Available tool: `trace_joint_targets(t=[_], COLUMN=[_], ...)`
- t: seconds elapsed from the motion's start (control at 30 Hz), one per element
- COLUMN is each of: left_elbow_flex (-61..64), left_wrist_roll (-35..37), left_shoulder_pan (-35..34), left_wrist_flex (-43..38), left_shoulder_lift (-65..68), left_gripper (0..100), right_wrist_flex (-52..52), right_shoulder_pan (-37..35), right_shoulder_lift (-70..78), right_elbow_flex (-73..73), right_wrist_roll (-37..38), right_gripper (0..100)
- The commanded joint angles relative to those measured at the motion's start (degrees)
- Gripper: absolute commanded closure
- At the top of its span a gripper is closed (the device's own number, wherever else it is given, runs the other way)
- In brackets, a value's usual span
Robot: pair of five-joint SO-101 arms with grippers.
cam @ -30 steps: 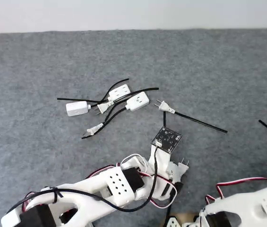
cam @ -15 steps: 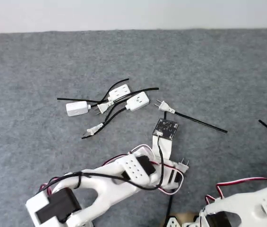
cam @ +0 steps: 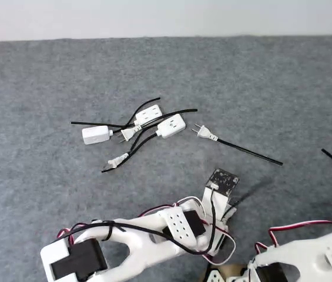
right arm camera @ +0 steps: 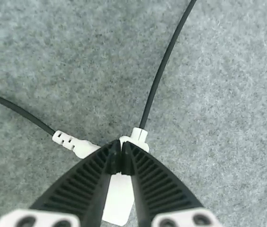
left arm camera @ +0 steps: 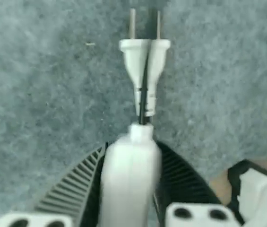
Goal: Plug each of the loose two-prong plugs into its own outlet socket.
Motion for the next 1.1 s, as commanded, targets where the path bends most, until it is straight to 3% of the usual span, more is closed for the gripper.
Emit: trace_joint_targets(t=[0.0,0.23,0.53,1.07], left_elbow_flex=[-1.98,-1.89,-4.62,-13.85], left_wrist_roll=[-2.99,-3.52,-17.23,-36.4], left_shoulder_pan=[0.26,-8.09,-28.84,-50.29], left_wrist_flex=[1.23,4.92,15.12,24.79], left_shoulder_lift=[-0.7,-0.88,-0.97,-0.97], left_gripper=[91,91,91,91], right_wrist_flex=[-0.31,-0.31,-0.22,0.13], right_shoulder_pan=[-0.84,-0.84,-0.84,-1.71], right_shoulder_lift=[0.48,0.48,0.48,0.48], right_elbow_flex=[-0.44,-0.44,-0.44,-0.44], right_wrist_roll=[0.79,0.79,0.79,0.79], right_gripper=[98.7,98.7,98.7,98.7])
